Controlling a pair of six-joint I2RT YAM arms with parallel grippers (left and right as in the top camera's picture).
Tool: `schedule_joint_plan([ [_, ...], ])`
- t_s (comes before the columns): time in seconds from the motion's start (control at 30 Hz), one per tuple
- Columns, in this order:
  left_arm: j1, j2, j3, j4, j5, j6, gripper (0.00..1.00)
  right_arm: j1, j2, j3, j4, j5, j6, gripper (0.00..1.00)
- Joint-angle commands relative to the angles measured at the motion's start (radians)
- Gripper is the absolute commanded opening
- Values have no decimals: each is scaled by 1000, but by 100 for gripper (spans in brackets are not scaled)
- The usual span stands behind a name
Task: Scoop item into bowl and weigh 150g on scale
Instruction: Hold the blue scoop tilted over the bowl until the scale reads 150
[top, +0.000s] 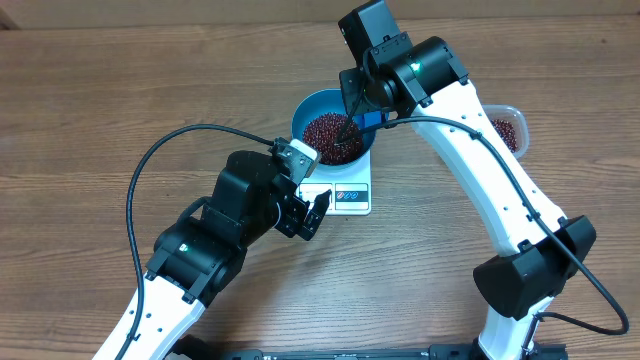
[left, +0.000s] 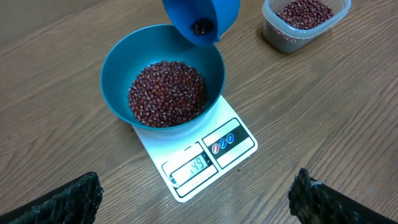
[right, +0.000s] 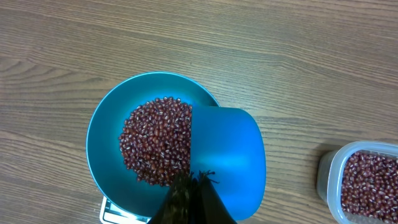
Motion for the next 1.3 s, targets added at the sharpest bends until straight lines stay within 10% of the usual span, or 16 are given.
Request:
schedule_joint_plan([
  [0.0,2,4,-5,0,4,-10,100,2,-1,3,5,-4,0,4],
  [0.8,2,4,-5,-1,4,-10,99,2,-1,3,6,-15,5,4],
  [1.27,2,4,-5,-4,4,-10,99,-214,-2,3,62,-465,59,4],
])
